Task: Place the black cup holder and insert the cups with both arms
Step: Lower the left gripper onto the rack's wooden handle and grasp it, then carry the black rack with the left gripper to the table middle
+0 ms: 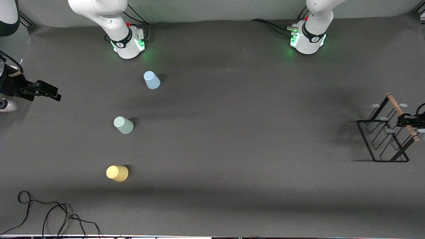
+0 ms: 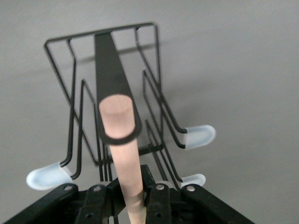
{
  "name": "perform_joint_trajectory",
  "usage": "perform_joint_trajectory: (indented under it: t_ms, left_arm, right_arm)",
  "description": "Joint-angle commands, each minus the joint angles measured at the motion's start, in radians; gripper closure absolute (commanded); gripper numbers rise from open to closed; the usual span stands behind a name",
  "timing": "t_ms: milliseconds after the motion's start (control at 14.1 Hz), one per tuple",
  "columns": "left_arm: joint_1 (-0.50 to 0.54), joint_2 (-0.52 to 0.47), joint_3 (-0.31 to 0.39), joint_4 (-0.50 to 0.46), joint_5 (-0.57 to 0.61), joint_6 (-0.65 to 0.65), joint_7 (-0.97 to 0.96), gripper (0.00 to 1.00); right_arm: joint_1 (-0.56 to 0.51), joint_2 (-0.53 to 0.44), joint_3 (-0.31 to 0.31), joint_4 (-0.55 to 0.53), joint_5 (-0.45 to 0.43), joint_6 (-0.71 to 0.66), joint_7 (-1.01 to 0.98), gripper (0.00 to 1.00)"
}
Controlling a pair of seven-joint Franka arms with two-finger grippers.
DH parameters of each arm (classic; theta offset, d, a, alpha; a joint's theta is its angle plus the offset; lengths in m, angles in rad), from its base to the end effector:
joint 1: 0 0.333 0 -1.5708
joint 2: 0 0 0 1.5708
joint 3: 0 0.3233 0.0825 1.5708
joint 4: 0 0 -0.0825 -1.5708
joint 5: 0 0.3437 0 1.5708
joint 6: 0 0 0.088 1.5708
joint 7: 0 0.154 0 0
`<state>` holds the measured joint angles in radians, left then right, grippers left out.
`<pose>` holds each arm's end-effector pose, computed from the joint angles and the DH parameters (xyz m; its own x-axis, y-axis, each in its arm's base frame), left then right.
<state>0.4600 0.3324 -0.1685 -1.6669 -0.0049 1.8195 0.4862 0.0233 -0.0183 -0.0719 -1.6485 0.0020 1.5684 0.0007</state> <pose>0.5623 0.1763 0.3792 0.9727 -0.1946 -0.1265 -0.1776 -0.9750 0.1338 0.5023 -0.0244 0.5605 0.9969 -0.0491 -0.0618 -0.0494 -0.9988 -0.0033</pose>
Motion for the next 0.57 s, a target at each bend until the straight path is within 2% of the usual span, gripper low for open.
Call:
perform_joint_trajectory:
  t_ms: [0, 213, 497]
  left_arm:
    - [-0.084, -0.053, -0.040, -0.001, -0.007, -0.054, -0.147, 1.00]
    - [-0.214, -0.053, -0.068, 0.024, -0.007, -0.054, -0.343, 1.00]
    - [-0.449, -0.020, -0.069, 0.070, -0.007, -0.011, -0.619, 1.00]
  right_arm:
    - [0.003, -0.008, -0.005, -0.005, -0.007, -0.004, -0.018, 0.00]
    - [0.003, -0.008, -0.005, -0.005, -0.007, -0.004, -0.019, 0.00]
    - [0.003, -0.008, -0.006, -0.007, -0.007, -0.004, -0.019, 0.00]
